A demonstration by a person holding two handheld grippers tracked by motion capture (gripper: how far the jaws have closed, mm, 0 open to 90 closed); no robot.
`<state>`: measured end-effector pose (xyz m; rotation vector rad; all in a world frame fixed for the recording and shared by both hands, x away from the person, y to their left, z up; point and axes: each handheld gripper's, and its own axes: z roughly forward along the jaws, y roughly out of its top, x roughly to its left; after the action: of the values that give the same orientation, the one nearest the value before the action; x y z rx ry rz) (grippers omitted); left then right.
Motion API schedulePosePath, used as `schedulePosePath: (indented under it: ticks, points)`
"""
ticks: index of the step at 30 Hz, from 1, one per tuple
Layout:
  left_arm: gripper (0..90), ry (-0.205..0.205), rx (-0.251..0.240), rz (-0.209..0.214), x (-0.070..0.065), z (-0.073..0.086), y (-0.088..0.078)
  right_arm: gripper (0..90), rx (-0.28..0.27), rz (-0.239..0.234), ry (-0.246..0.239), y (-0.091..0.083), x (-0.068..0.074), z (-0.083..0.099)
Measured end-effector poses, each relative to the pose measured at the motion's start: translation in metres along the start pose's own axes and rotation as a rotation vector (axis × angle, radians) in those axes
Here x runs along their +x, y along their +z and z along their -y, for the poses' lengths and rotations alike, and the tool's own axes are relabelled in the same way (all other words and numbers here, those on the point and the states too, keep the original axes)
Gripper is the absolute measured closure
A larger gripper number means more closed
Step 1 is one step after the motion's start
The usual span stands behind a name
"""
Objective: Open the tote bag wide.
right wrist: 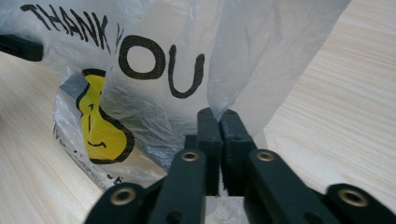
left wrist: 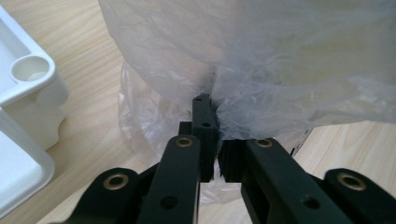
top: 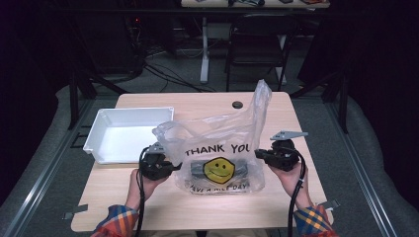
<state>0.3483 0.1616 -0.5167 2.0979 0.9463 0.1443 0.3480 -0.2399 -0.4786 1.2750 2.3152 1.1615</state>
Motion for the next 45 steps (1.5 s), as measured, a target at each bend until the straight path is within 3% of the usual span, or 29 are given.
schedulePosePath:
  ticks: [3, 5, 7, 12, 17, 20, 21, 23, 27, 32, 34, 35, 42, 45]
  points:
    - [81.6, 0.015, -0.002, -0.002, 0.001, -0.001, -0.003, 90.0, 0.003, 0.002, -0.013, 0.0, 0.003, 0.001]
    - [75.5, 0.007, -0.019, -0.005, -0.001, -0.001, -0.005, 90.0, 0.008, 0.007, -0.018, 0.0, 0.004, 0.001]
    - [68.6, 0.028, -0.023, -0.017, -0.001, -0.003, -0.012, 90.0, 0.015, 0.006, -0.011, 0.0, 0.005, 0.003]
    - [53.7, 0.058, -0.095, -0.045, -0.011, -0.009, -0.038, 90.0, 0.015, 0.008, -0.01, -0.003, 0.004, 0.005]
    - [54.2, 0.09, -0.204, -0.086, -0.026, -0.018, -0.066, 90.0, 0.008, 0.014, -0.008, -0.008, 0.004, 0.007]
    - [63.5, 0.111, -0.246, -0.111, -0.033, -0.022, -0.072, 90.0, 0.022, 0.015, -0.009, -0.011, 0.005, 0.009]
    - [63.5, 0.12, -0.239, -0.113, -0.034, -0.023, -0.071, 90.0, 0.022, 0.015, -0.009, -0.011, 0.005, 0.009]
    - [71.9, 0.118, -0.234, -0.109, -0.033, -0.023, -0.067, 90.0, 0.024, 0.013, -0.003, -0.01, 0.005, 0.01]
    - [85.6, 0.092, -0.188, -0.082, -0.024, -0.018, -0.051, 90.0, 0.055, 0.005, -0.006, -0.005, 0.006, 0.014]
    - [87.8, 0.046, -0.113, -0.037, -0.009, -0.01, -0.03, 90.0, 0.097, 0.012, -0.017, 0.004, 0.006, 0.019]
    - [87.9, 0.045, -0.102, -0.034, -0.008, -0.008, -0.027, 90.0, 0.107, 0.009, -0.015, 0.005, 0.005, 0.02]
    - [88.4, 0.024, -0.1, -0.022, -0.007, -0.006, -0.023, 90.0, 0.134, 0.005, -0.001, 0.007, 0.002, 0.022]
    - [89.0, 0.002, -0.058, -0.014, 0.0, -0.001, -0.013, 90.0, 0.151, 0.012, 0.012, 0.017, -0.003, 0.028]
    - [89.2, 0.0, -0.033, -0.013, 0.003, 0.001, -0.012, 90.0, 0.189, 0.005, 0.024, 0.021, -0.006, 0.031]
